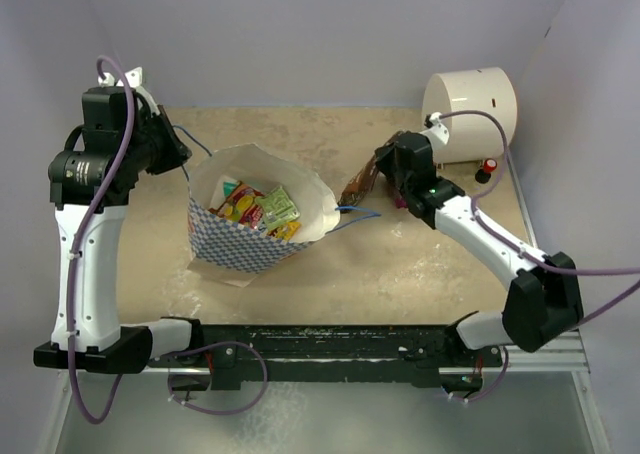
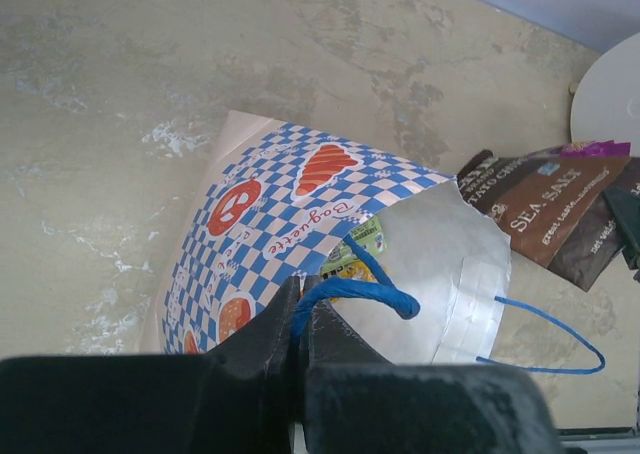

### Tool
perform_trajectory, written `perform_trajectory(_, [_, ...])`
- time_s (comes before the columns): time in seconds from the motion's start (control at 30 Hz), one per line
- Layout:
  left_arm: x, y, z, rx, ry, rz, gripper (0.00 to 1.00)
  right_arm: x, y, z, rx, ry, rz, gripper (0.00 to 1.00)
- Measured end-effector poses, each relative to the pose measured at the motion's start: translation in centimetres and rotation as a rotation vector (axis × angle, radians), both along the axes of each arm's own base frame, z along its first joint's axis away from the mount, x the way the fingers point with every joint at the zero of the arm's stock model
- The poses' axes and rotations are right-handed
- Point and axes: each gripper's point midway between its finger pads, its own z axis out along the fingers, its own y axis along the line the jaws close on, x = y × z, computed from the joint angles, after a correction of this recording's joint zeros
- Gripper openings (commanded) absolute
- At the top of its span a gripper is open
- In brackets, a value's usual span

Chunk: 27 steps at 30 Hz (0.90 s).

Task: Take the snacks out of the paper bag

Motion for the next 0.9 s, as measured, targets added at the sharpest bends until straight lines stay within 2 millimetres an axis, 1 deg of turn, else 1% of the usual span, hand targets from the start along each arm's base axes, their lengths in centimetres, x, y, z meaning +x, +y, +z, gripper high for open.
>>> perform_trajectory(0.13, [0.0, 0.0, 0.5, 0.014, -0.017, -0.013, 0.0, -2.1, -1.8, -1.2, 0.037, 0.045, -0.007, 0.0])
perform_trajectory(0.27, [0.3, -0.4, 1.0, 0.029, -0.04, -0.052, 0.0, -4.7, -3.1, -3.5, 0.032, 0.105, 0.0, 0.0])
perform_trajectory(0.33, [0.6, -1.3, 1.2, 0.04, -0.053, -0.101, 0.0, -6.3, -3.5, -4.7, 0.025, 0.144, 0.013, 0.0])
perform_trajectory(0.37, [0.7, -1.8, 1.2, 0.05, -0.06, -0.133, 0.0, -7.3, -3.8, -5.7, 0.018, 0.173, 0.019, 0.0])
perform_trajectory(0.5, [1.1, -3.7, 1.5, 0.091, -0.093, -0.237, 0.0, -11.3, -5.6, -9.1, -0.02, 0.276, 0.011, 0.0])
perform_trajectory(0.67, [0.9, -5.9, 1.7, 0.142, -0.127, -0.352, 0.0, -15.4, -7.3, -12.6, -0.026, 0.381, -0.005, 0.01])
perform_trajectory(0.73, [0.7, -6.7, 1.9, 0.15, -0.141, -0.388, 0.0, -16.7, -7.6, -14.0, -0.023, 0.429, -0.012, 0.05])
perform_trajectory(0.8, [0.5, -7.2, 1.8, 0.149, -0.151, -0.412, 0.0, -17.5, -7.9, -14.9, -0.019, 0.465, -0.027, 0.11])
perform_trajectory(0.9, [-0.4, -7.5, 1.3, 0.135, -0.15, -0.437, 0.0, -18.6, -8.4, -15.8, -0.01, 0.51, -0.049, 0.19])
